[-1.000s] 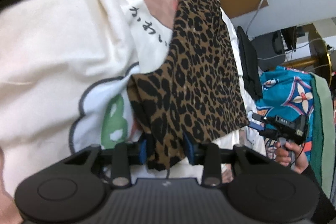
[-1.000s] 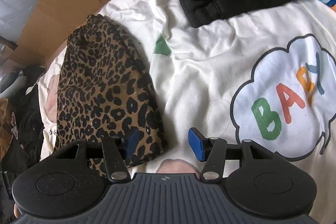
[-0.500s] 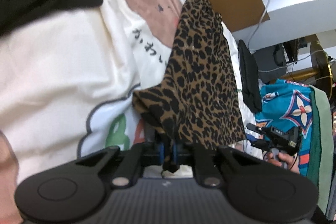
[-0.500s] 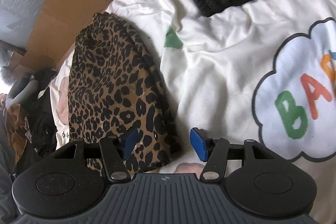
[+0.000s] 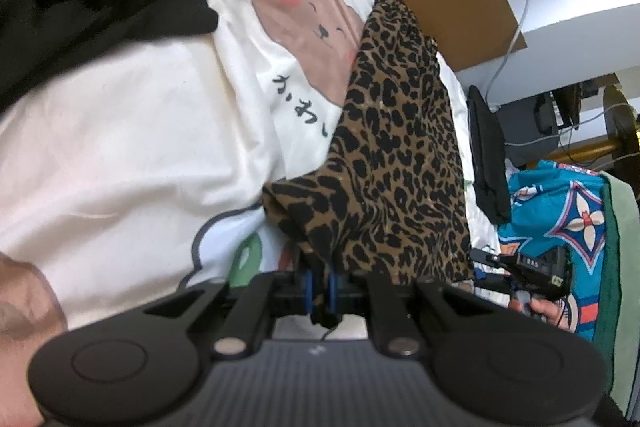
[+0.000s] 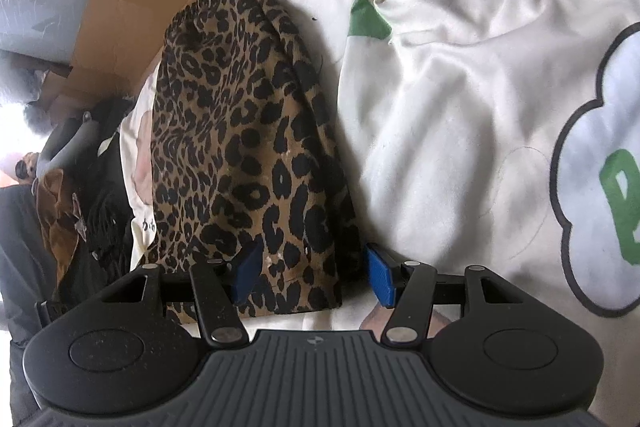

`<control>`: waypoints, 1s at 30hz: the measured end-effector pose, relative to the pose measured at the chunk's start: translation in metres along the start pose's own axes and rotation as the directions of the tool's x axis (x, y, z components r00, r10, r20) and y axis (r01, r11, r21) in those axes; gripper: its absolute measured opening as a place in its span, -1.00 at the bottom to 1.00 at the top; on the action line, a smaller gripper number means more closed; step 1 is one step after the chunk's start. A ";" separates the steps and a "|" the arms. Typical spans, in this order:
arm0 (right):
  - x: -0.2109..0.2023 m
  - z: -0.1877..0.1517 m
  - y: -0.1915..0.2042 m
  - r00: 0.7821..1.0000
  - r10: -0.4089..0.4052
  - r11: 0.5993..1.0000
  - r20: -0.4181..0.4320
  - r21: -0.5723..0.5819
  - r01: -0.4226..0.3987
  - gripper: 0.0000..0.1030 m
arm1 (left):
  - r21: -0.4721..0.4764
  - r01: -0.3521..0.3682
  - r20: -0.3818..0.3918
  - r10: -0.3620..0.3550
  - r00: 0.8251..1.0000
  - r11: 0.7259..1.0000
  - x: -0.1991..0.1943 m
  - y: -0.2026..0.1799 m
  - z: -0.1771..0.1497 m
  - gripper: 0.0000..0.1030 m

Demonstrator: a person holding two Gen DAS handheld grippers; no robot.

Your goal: Fold clothes

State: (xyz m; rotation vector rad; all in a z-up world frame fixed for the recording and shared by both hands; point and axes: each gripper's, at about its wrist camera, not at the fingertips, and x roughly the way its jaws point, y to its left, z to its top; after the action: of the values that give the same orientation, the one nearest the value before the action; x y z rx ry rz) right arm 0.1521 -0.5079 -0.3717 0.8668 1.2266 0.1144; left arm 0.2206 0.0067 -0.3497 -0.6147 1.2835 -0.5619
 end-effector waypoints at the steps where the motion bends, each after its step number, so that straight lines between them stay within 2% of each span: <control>1: 0.003 0.001 0.000 1.000 0.003 1.000 -0.006 -0.012 -0.003 0.21 | -0.002 0.000 -0.002 0.000 1.000 1.000 0.001 0.000 -0.001 -0.84; 5: 0.007 0.004 -0.003 0.999 0.029 0.999 -0.020 -0.024 -0.030 0.16 | -0.005 -0.002 -0.012 0.002 1.000 1.000 0.003 0.002 -0.005 -0.84; 7: 0.009 0.007 -0.005 0.999 0.018 0.999 -0.029 -0.026 -0.019 -0.22 | -0.007 -0.002 -0.015 0.002 1.000 1.000 0.004 0.003 -0.006 -0.84; 9: 0.008 0.009 -0.008 0.999 0.006 1.000 -0.040 -0.024 -0.007 -0.35 | -0.010 0.001 -0.016 -0.001 1.000 1.000 0.005 0.004 -0.008 -0.84; 10: 0.007 0.009 -0.010 0.999 0.011 1.000 -0.043 -0.021 -0.012 -0.49 | -0.011 0.000 -0.017 0.000 1.000 1.000 0.005 0.004 -0.009 -0.84; 12: 0.005 0.010 -0.011 0.999 0.014 0.999 -0.046 -0.033 -0.016 -0.59 | -0.011 -0.003 -0.019 0.003 1.000 1.000 0.006 0.004 -0.009 -0.84; 15: 0.000 0.008 -0.011 0.999 0.023 0.998 -0.032 -0.052 -0.025 -0.87 | -0.006 -0.007 -0.026 0.007 1.000 1.000 0.007 0.002 -0.010 -0.84; 22: -0.020 0.002 0.001 0.999 0.025 0.997 0.022 -0.079 -0.023 -0.91 | 0.006 -0.008 -0.026 0.008 1.000 1.000 0.002 -0.007 -0.013 -0.84; 30: -0.041 -0.011 0.022 0.997 0.039 0.996 0.073 -0.082 -0.033 -0.93 | 0.012 0.013 0.015 -0.013 1.000 1.000 -0.021 -0.018 -0.013 -0.85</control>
State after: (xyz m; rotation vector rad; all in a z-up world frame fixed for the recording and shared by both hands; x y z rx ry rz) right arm 0.1358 -0.5085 -0.3270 0.8156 1.1299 0.1584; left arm 0.2029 0.0071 -0.3244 -0.6165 1.2619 -0.5741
